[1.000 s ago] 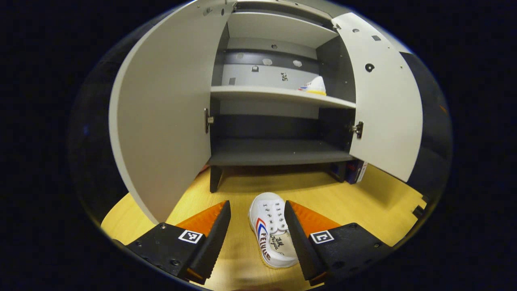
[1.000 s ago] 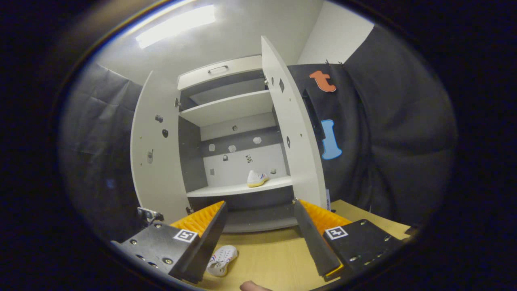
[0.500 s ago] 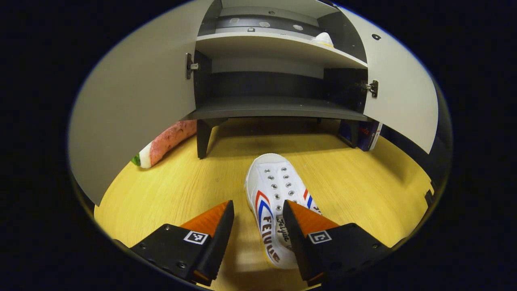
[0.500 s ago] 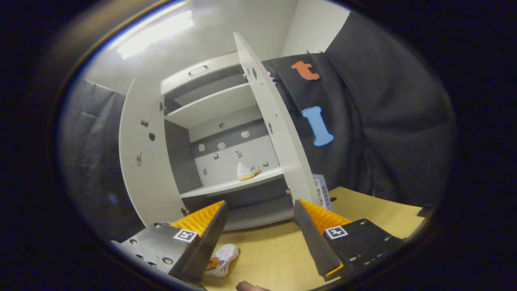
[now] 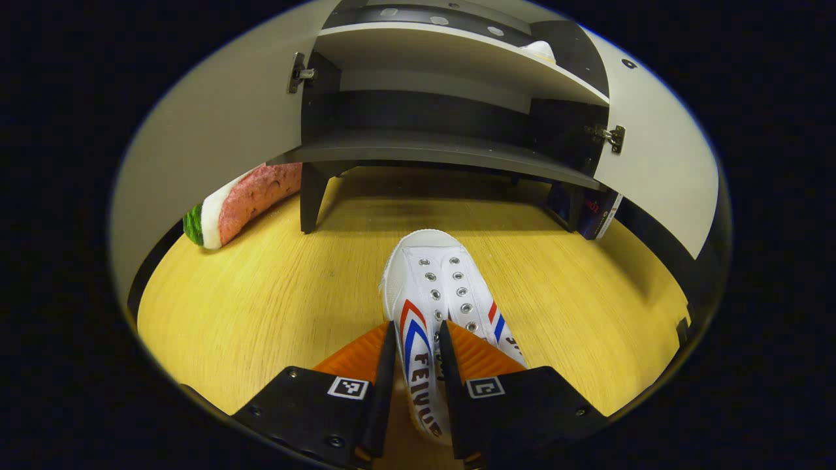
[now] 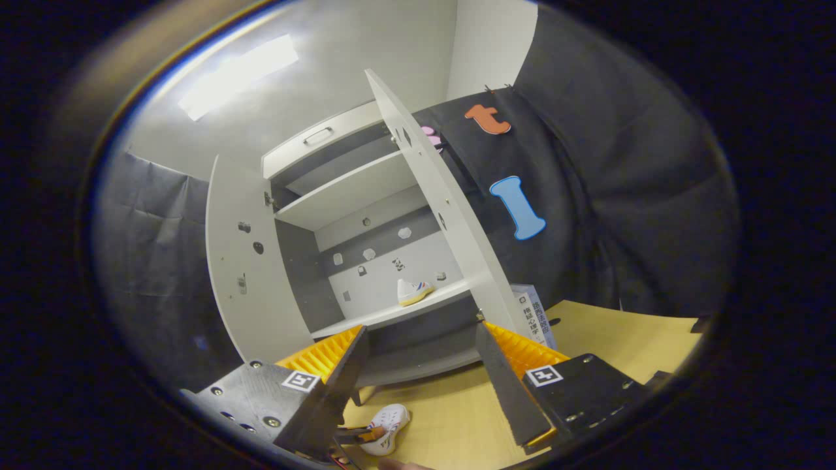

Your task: Grab one shoe with the right hand and put it into the shoe cabinet, grab the other shoe with the left hand and put it into the shoe cabinet; then close the right door with the right hand and the left door with the left hand.

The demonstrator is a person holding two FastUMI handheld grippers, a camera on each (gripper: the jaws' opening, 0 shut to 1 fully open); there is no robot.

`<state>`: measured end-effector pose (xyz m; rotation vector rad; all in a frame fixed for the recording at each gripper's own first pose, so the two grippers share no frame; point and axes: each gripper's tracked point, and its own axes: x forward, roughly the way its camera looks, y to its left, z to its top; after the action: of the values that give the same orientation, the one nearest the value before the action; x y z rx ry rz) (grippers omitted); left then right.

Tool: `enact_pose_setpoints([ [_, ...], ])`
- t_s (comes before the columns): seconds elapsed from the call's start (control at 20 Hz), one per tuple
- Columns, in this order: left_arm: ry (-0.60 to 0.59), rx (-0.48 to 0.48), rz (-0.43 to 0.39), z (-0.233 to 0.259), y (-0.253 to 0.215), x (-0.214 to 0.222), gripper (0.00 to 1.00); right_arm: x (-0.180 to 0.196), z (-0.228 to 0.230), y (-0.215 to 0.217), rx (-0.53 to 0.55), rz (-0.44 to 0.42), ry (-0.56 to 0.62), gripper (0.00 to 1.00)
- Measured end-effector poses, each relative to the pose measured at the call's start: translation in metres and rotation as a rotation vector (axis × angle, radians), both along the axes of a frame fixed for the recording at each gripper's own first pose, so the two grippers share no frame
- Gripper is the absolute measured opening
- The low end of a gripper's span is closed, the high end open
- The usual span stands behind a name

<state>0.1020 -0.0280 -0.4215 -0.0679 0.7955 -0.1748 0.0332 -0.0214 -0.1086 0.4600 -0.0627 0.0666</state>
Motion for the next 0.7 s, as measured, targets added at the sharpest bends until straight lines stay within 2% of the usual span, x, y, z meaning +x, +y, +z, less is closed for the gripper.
enact_pose_setpoints([
  [0.2, 0.017, 0.034, 0.026, -0.001, 0.000, -0.001, 0.23, -0.004, 0.005, -0.003, -0.062, -0.025, 0.004, 0.98],
  [0.3, 0.008, 0.046, -0.007, 0.002, -0.002, 0.001, 0.18, -0.006, 0.010, -0.020, -0.124, -0.123, 0.014, 0.98],
  [0.35, -0.013, 0.018, 0.003, 0.005, 0.000, 0.005, 0.18, -0.010, 0.017, -0.030, -0.144, -0.181, 0.004, 0.99],
  [0.4, 0.004, -0.011, -0.005, 0.004, -0.001, 0.001, 0.16, -0.012, 0.025, -0.032, -0.159, -0.202, -0.010, 0.98],
  [0.45, 0.016, -0.041, 0.000, 0.003, 0.002, 0.001, 0.16, -0.017, 0.030, -0.025, -0.169, -0.198, -0.019, 0.98],
  [0.65, -0.022, -0.034, -0.028, 0.023, 0.004, 0.008, 0.17, -0.029, 0.038, -0.003, -0.142, -0.122, -0.025, 0.98],
  [0.7, -0.033, -0.032, -0.024, 0.028, 0.005, 0.006, 0.13, -0.032, 0.042, -0.003, -0.156, -0.126, -0.031, 0.94],
])
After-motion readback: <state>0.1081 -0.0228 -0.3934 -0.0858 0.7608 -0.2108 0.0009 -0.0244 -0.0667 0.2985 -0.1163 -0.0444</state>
